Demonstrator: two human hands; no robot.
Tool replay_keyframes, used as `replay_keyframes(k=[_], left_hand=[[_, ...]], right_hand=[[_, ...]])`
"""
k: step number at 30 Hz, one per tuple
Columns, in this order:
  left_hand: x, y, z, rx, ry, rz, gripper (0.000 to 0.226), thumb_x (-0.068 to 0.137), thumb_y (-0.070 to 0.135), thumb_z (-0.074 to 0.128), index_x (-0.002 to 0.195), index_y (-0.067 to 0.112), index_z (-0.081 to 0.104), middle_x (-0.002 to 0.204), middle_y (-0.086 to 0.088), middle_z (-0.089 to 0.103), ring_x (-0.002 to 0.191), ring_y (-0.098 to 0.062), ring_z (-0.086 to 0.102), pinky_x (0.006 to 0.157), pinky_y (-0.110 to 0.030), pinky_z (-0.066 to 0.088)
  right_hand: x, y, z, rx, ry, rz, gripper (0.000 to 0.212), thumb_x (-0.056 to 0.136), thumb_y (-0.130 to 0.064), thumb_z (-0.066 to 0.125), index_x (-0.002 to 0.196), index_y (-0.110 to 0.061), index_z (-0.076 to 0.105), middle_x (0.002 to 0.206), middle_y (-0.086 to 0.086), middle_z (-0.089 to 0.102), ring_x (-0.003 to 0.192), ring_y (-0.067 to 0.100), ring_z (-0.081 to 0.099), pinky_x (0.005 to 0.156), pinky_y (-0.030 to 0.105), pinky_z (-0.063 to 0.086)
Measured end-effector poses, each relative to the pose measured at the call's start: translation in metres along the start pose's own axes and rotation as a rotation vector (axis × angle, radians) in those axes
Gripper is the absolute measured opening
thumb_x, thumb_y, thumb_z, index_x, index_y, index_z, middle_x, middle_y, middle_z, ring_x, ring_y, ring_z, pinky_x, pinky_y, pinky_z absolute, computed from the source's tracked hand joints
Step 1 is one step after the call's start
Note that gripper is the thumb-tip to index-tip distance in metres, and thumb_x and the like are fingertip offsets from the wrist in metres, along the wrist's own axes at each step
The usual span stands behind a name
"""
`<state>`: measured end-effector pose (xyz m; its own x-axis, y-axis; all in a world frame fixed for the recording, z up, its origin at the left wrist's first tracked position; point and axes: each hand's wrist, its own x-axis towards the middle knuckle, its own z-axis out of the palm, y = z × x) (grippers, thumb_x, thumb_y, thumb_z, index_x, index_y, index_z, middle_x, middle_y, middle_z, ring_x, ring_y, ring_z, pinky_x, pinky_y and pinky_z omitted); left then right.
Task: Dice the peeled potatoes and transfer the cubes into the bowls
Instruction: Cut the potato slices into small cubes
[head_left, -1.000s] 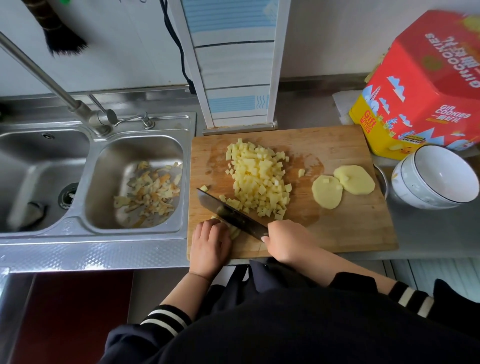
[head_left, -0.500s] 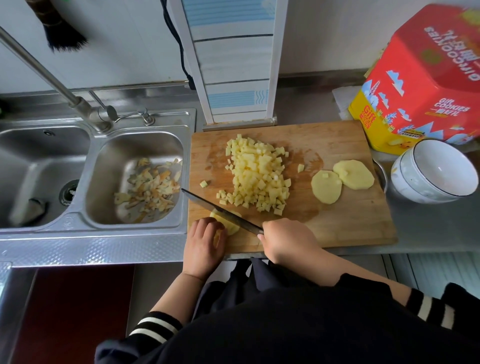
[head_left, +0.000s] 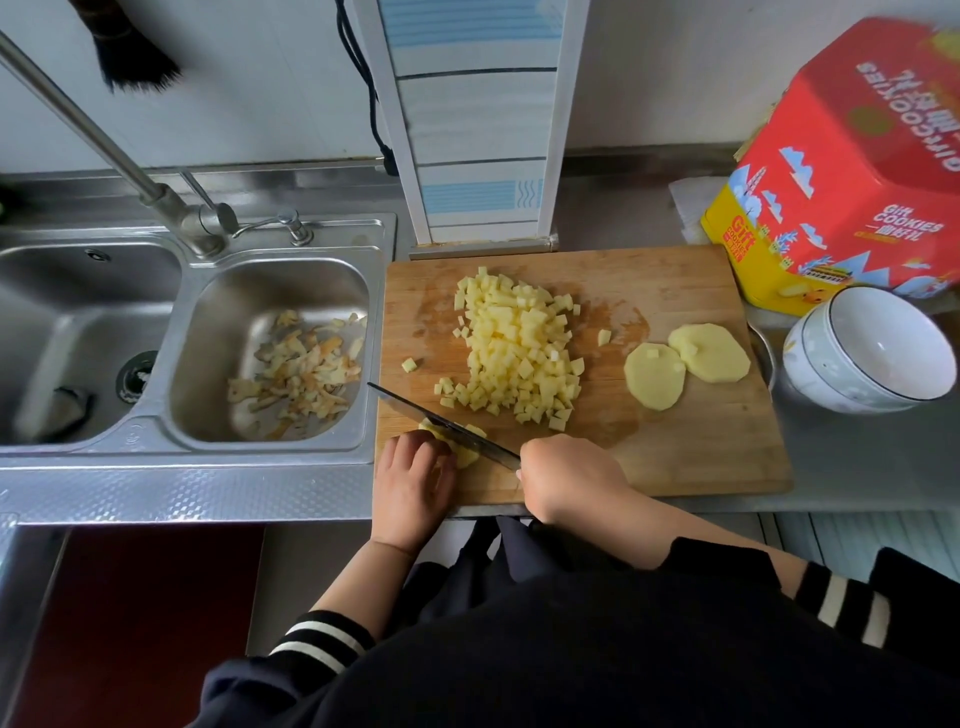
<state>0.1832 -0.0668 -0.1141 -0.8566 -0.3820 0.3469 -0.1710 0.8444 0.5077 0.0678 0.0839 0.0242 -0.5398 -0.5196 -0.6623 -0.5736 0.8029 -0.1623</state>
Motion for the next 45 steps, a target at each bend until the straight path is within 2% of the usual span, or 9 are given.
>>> replay_keyframes(k=[6, 12, 19, 25, 29, 36, 40, 45], left_hand=[[-0.003, -0.002, 0.002, 0.003, 0.013, 0.001, 0.011, 0.091, 0.023, 0.055, 0.098, 0.014, 0.055, 0.097, -0.013, 0.058, 0.087, -0.028, 0.047, 0.076, -0.036, 0.042], [-0.001, -0.001, 0.001, 0.003, 0.0, -0.005, 0.012, 0.089, 0.021, 0.056, 0.097, 0.012, 0.058, 0.098, -0.012, 0.057, 0.088, -0.027, 0.047, 0.077, -0.036, 0.042], [0.0, 0.002, -0.01, -0.01, -0.03, -0.016, 0.016, 0.092, 0.028, 0.054, 0.098, 0.013, 0.057, 0.102, -0.009, 0.056, 0.092, -0.025, 0.049, 0.081, -0.031, 0.042], [-0.006, 0.0, -0.013, 0.006, -0.036, -0.057, 0.021, 0.093, 0.031, 0.053, 0.096, 0.01, 0.056, 0.101, -0.009, 0.053, 0.092, -0.026, 0.047, 0.08, -0.03, 0.04], [-0.004, 0.0, -0.012, -0.007, -0.08, -0.069, 0.023, 0.092, 0.032, 0.051, 0.095, 0.01, 0.056, 0.1, -0.008, 0.052, 0.092, -0.026, 0.047, 0.079, -0.03, 0.041], [-0.003, -0.003, -0.009, -0.019, -0.089, -0.071, 0.022, 0.09, 0.029, 0.051, 0.094, 0.008, 0.058, 0.101, -0.009, 0.053, 0.093, -0.028, 0.049, 0.079, -0.032, 0.042], [-0.002, -0.005, -0.008, -0.012, -0.092, -0.073, 0.023, 0.09, 0.028, 0.052, 0.093, 0.006, 0.059, 0.101, -0.009, 0.052, 0.093, -0.029, 0.049, 0.079, -0.029, 0.041], [-0.003, -0.005, -0.008, -0.02, -0.08, -0.091, 0.022, 0.089, 0.027, 0.052, 0.094, 0.007, 0.06, 0.1, -0.009, 0.054, 0.091, -0.029, 0.05, 0.079, -0.028, 0.04]], right_hand=[[0.009, 0.001, 0.009, 0.053, -0.009, 0.013, 0.016, 0.097, -0.009, 0.047, 0.088, -0.01, 0.06, 0.074, 0.003, 0.054, 0.073, 0.026, 0.056, 0.062, 0.031, 0.044], [0.011, 0.01, 0.006, 0.174, 0.002, 0.016, 0.023, 0.101, -0.031, 0.047, 0.098, -0.011, 0.059, 0.085, 0.003, 0.058, 0.083, 0.026, 0.06, 0.071, 0.033, 0.047], [-0.004, 0.016, 0.001, 0.155, 0.106, -0.029, 0.024, 0.103, -0.035, 0.039, 0.089, -0.017, 0.048, 0.073, -0.004, 0.05, 0.077, 0.023, 0.057, 0.067, 0.033, 0.045], [-0.012, 0.004, -0.002, 0.136, 0.054, -0.082, 0.028, 0.103, -0.033, 0.04, 0.104, -0.013, 0.06, 0.097, 0.003, 0.064, 0.087, 0.024, 0.062, 0.074, 0.036, 0.05], [-0.011, 0.002, 0.002, 0.083, 0.018, -0.062, 0.029, 0.103, -0.031, 0.039, 0.107, -0.012, 0.062, 0.099, 0.005, 0.065, 0.088, 0.025, 0.062, 0.07, 0.033, 0.047], [-0.004, 0.001, 0.006, 0.068, -0.004, -0.035, 0.026, 0.102, -0.025, 0.042, 0.104, -0.01, 0.064, 0.096, 0.005, 0.065, 0.086, 0.026, 0.063, 0.068, 0.033, 0.047], [0.001, -0.002, 0.007, 0.053, -0.03, -0.009, 0.02, 0.099, -0.019, 0.046, 0.099, -0.011, 0.064, 0.077, 0.001, 0.055, 0.077, 0.024, 0.059, 0.063, 0.031, 0.045], [0.008, -0.002, 0.012, 0.066, -0.045, 0.004, 0.016, 0.096, -0.011, 0.049, 0.091, -0.008, 0.064, 0.072, 0.002, 0.054, 0.076, 0.026, 0.06, 0.063, 0.031, 0.045]])
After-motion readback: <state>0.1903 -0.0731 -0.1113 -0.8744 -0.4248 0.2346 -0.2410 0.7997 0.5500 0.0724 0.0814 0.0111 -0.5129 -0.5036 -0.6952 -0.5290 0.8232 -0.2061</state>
